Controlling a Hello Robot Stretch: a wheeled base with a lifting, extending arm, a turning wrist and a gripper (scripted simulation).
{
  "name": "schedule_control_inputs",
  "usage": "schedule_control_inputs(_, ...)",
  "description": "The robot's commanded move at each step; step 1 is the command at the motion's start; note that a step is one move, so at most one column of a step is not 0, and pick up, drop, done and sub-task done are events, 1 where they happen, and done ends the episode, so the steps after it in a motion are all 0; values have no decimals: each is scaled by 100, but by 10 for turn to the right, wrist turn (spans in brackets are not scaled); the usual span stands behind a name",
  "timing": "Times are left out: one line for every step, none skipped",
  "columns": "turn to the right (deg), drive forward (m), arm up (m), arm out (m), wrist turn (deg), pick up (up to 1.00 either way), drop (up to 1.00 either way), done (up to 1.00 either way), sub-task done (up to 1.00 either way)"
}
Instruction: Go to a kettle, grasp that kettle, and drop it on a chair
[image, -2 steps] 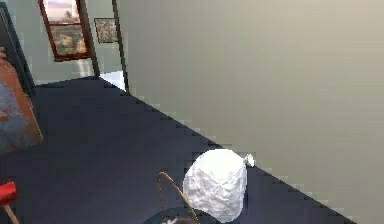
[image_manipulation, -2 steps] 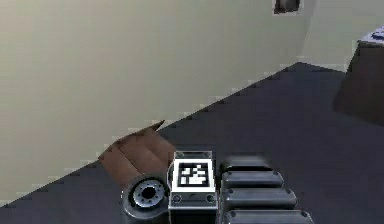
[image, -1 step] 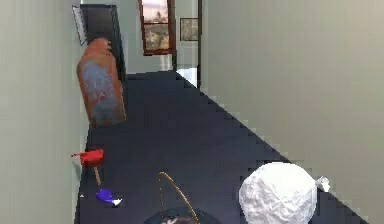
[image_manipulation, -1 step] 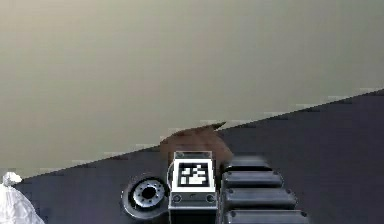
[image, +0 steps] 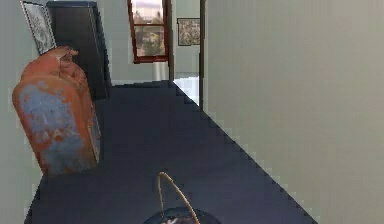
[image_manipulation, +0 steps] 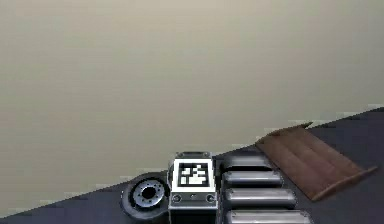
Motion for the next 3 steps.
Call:
schedule_control_inputs(-270,0,0,0,0,0,0,0,0)
schedule_control_inputs(0,10,0,0,0,0,0,0,0)
schedule_control_inputs(180,0,0,0,0,0,0,0,0)
